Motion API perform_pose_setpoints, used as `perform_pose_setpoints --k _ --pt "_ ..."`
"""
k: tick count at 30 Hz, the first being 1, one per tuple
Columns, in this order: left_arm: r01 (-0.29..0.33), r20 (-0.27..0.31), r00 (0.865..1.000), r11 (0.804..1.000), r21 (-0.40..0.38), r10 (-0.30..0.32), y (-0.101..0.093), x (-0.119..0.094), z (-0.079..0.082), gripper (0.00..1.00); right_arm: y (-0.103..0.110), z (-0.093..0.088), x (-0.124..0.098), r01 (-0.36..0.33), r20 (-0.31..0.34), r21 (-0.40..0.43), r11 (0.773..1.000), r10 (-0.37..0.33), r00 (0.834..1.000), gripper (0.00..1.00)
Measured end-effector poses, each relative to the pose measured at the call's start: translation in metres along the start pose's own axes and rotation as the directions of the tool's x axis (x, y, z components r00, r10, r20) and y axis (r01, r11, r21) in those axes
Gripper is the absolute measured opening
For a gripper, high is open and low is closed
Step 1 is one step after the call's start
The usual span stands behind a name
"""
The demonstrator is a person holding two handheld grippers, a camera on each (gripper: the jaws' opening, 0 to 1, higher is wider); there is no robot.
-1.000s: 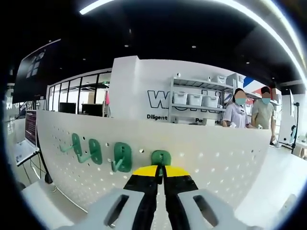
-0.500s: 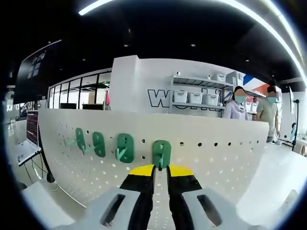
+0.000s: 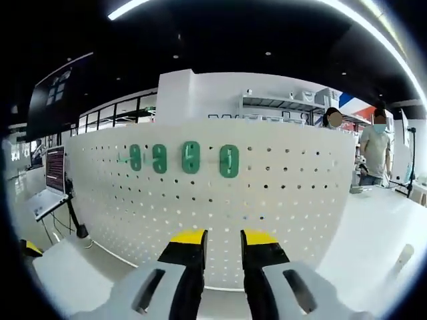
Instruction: Insert the hook assembly into the mounting plate slot until the hook locks in place.
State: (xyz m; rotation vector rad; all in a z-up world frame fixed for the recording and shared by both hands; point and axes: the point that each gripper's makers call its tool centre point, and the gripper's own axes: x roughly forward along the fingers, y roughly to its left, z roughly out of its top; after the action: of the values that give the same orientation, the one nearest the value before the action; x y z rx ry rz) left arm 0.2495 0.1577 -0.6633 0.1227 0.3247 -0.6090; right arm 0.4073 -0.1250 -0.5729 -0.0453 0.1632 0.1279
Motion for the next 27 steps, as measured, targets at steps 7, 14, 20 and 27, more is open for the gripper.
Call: perform_pose_setpoints --k 7,14,20,27 --pt "0.004 0.008 1.0 1.0 0.01 -0.004 -0.005 -0.002 0.004 0.56 0.02 -0.02 -0.029 -0.06 -0.035 0.0 0.998 0.06 0.998 0.23" --pt "0.007 0.028 1.0 1.0 0.02 -0.008 -0.011 -0.004 0.011 0.56 0.041 -0.036 -0.059 -0.117 -0.05 -0.007 0.993 0.117 0.992 0.3" --pt "0.015 0.045 0.999 0.999 0.035 -0.016 -0.017 -0.006 0.018 0.55 0.053 -0.049 -0.086 -0.16 -0.067 -0.015 0.987 0.159 0.985 0.32" --pt "0.024 0.053 0.998 0.999 0.046 -0.026 -0.026 -0.01 0.021 0.55 0.063 -0.061 -0.119 -0.189 -0.082 0.006 0.982 0.188 0.979 0.36"
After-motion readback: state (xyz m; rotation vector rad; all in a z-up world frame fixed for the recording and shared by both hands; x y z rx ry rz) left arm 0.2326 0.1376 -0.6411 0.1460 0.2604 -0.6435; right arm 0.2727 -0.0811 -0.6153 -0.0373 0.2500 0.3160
